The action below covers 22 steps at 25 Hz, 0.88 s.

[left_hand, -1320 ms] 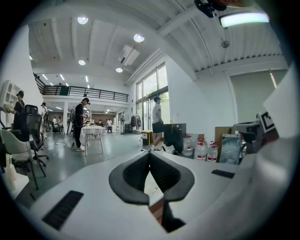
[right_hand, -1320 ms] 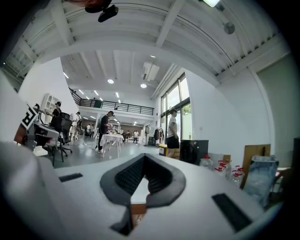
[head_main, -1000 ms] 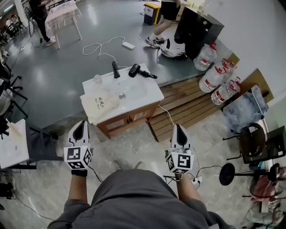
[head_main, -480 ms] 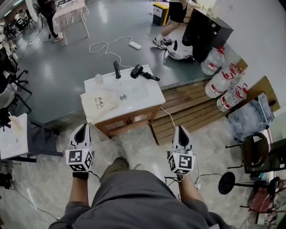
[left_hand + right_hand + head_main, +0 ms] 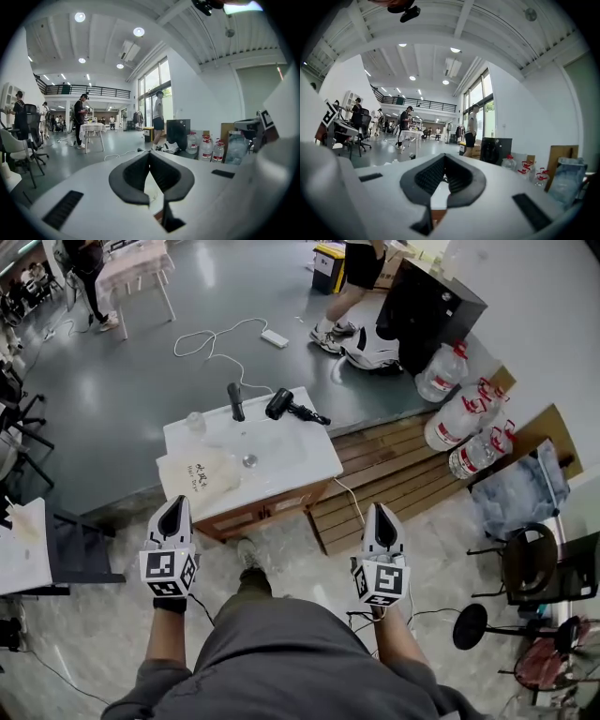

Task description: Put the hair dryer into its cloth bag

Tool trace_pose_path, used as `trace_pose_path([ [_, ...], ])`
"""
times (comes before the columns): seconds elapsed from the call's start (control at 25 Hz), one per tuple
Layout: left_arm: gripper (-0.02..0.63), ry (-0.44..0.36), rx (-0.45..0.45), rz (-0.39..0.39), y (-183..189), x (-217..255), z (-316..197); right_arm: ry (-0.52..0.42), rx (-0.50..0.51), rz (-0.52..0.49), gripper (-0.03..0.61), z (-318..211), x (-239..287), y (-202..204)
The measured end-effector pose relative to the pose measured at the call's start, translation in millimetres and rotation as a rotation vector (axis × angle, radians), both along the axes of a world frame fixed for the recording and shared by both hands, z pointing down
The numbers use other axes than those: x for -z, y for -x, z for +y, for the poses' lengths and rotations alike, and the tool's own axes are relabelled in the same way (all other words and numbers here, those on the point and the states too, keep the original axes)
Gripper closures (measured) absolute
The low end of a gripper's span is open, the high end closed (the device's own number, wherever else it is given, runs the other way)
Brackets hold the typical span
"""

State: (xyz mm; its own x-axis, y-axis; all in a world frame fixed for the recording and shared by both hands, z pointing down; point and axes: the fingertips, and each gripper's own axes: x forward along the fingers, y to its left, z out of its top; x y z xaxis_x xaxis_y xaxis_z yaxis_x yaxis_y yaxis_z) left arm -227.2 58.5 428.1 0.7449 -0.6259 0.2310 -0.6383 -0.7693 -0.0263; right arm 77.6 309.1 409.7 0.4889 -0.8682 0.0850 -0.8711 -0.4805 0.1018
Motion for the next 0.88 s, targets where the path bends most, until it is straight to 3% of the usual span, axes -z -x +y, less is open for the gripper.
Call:
trace_pose_path([
  [0.52, 0.611, 0.047, -0.063, 0.002, -66.0, -13.6, -125.1, 0.03, -0.027, 0.039, 0.577, -144.3, 19.6, -60.7],
  [0.88, 0.611, 0.09, -0.063, -0.009, -86.9, -31.7, -172.7, 0.035, -0.01, 0.046, 0.577, -220.3, 21.0, -87.1],
])
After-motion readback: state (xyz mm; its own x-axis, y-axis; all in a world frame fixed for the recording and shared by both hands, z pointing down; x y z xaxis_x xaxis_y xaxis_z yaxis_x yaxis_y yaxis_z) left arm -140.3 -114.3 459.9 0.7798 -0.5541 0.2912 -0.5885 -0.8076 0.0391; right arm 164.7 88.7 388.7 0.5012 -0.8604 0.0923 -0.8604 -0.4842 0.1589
